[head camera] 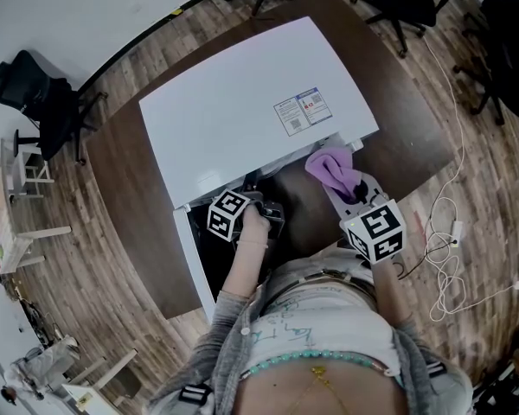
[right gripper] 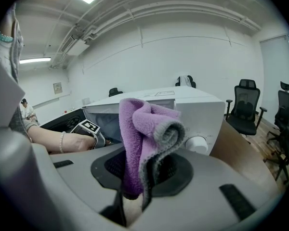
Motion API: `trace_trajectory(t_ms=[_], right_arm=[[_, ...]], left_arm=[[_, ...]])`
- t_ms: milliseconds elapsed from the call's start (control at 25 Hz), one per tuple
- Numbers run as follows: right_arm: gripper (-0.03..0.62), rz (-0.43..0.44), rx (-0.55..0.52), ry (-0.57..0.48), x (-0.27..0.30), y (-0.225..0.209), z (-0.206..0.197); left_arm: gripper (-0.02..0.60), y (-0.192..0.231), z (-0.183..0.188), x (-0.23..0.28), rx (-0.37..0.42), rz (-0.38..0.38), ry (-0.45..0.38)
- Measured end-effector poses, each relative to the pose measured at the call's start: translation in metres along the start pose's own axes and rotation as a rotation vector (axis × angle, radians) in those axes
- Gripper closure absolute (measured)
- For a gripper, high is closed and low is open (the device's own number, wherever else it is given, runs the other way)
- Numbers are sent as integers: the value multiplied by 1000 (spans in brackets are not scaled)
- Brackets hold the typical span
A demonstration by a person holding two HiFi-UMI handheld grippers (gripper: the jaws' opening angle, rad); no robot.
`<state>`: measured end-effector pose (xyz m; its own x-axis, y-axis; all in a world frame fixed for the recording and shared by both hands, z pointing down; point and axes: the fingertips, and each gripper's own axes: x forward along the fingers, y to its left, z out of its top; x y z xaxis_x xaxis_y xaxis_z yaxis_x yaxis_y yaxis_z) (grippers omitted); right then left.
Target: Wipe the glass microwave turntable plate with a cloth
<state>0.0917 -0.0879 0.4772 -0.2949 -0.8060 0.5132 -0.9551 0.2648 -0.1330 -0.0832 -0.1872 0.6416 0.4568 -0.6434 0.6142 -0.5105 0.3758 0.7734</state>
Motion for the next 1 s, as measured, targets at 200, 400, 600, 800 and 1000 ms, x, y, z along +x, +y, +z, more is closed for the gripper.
trace_trajectory(t_ms=[200,400,600,800,1000], right_arm=[[490,5,3,0,3,-1,-1],[490,12,3,3,5,-1,-2],[490,18,-6,-2,4,-1,0],[490,17,-9,-5,1,-1,0],[490,18,-14,-8,0,0,0]], left_arm=[[339,0,-1,1,15,9,13],[354,3,0,-2,-32,-29,16],[399,2,-1,-7,-83,-70,12],[445,1,-3,-11,-88,-94,15],[504,-2,-7,-16,-115,-158,24]])
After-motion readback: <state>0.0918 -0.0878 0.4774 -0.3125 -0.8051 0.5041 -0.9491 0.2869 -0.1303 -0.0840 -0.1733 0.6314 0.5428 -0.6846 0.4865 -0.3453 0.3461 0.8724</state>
